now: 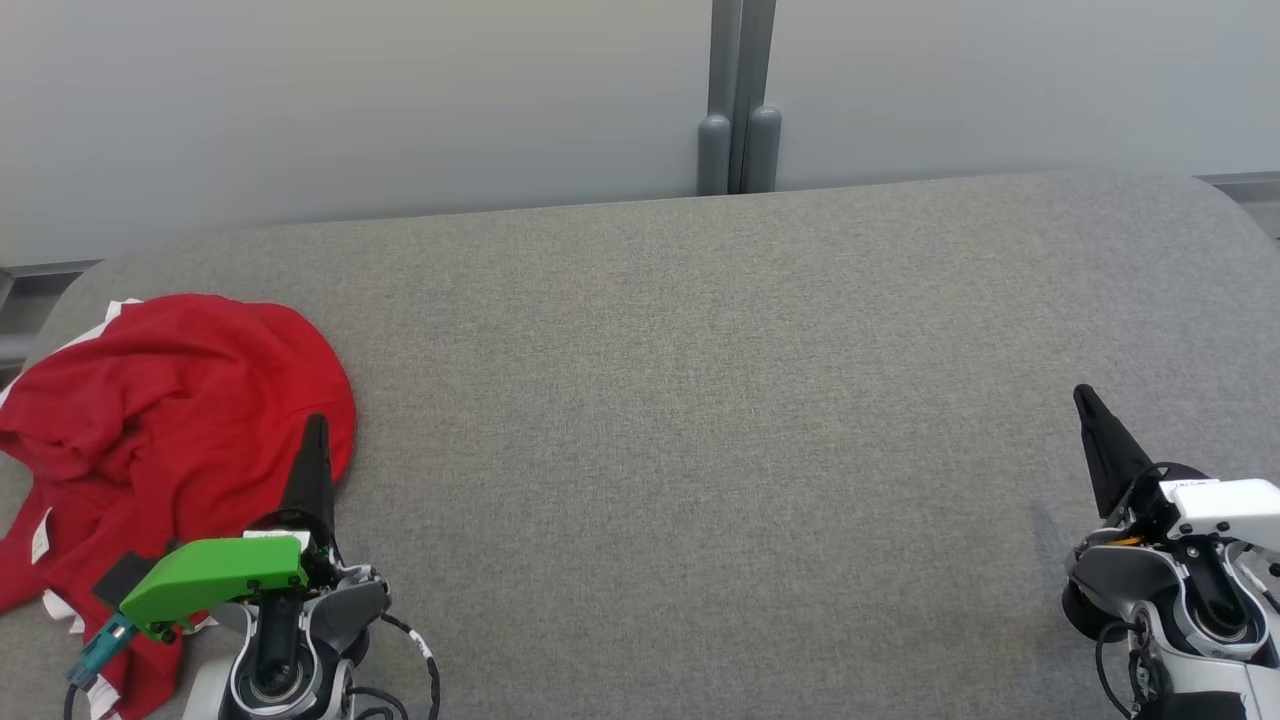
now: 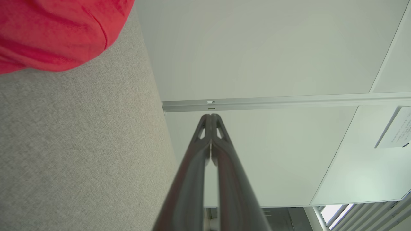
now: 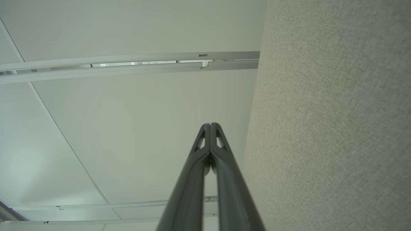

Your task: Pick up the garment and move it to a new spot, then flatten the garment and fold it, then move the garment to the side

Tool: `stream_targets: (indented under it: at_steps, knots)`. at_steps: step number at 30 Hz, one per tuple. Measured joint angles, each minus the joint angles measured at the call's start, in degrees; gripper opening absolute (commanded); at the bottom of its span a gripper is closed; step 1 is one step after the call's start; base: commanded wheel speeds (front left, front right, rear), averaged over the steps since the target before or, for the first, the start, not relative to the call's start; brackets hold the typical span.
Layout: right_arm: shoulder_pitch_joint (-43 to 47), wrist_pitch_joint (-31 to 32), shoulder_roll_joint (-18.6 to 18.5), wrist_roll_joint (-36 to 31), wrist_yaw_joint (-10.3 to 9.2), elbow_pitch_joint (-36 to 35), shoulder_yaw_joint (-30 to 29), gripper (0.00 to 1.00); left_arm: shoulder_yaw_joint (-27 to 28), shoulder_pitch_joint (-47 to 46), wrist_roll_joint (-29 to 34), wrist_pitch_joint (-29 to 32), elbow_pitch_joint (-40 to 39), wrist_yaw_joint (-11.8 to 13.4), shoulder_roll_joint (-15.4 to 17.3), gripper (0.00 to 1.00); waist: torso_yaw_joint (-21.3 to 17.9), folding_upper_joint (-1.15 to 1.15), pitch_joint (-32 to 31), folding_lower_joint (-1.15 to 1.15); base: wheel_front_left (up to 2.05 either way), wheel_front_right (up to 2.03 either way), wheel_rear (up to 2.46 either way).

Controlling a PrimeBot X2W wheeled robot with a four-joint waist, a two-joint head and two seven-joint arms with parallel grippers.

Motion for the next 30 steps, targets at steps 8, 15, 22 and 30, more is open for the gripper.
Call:
stream_targets:
  at_steps: [8, 15, 22, 30]
  knots:
    - [1.44, 0.00, 0.60, 0.00, -0.01, 1.25, 0.05, 1.00, -0.18, 1.38, 0.01, 0.00, 1.40, 0.09, -0.13, 1.00, 0.00, 0.00, 0.00, 0.00, 0.00, 0.00, 0.00]
    - [3.50, -2.56, 0.82, -0.01, -0.03, -0.18, 2.03, 1.00, -1.68, 2.45, 0.26, -0.96, 1.57, 0.10, -0.18, 1.00, 0.14, 0.00, 0.03, 0.00, 0.00, 0.00, 0.00]
    - [4.83, -5.34, 0.65, -3.10, -0.03, -2.21, 4.81, 1.00, -3.34, 2.46, 2.32, -2.27, 1.40, 0.10, -0.05, 1.00, 0.31, 0.00, 0.00, 0.00, 0.00, 0.00, 0.00]
    - [6.02, -8.16, 0.54, -11.58, -0.03, -4.47, 6.54, 1.00, -4.57, 2.46, 9.70, -3.37, 1.26, 0.10, 0.54, 1.00, 0.67, 0.00, -0.01, 0.00, 0.00, 0.00, 0.00]
